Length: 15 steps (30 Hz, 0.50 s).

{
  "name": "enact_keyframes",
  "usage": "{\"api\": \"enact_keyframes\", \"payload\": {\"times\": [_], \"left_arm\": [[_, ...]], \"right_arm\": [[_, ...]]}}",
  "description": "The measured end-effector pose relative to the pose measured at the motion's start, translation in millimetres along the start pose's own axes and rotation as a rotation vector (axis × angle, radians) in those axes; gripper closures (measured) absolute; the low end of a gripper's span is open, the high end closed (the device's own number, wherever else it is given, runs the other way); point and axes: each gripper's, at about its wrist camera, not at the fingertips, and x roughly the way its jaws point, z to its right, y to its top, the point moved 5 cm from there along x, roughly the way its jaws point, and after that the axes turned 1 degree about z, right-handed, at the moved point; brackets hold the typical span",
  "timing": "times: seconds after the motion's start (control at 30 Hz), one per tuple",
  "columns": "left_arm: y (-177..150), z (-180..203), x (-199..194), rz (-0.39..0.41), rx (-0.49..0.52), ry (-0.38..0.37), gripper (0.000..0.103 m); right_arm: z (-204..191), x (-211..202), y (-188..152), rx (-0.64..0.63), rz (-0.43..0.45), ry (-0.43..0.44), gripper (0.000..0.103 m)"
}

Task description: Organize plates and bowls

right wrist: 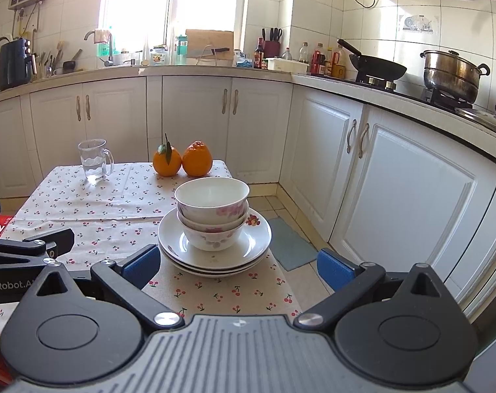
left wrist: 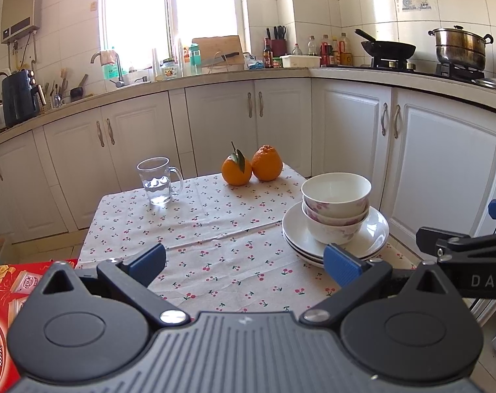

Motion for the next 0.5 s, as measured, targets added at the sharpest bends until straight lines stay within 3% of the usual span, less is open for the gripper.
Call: {"api": "enact_keyframes", "payload": {"times": [0.5], "left_arm": [[-1.0, -0.1, 0.5, -0.003, -0.004, -0.003, 0.001]], "right_arm": [[-0.1, -0.1, 0.3, -0.003, 0.001, -0.003, 0.0]]}}
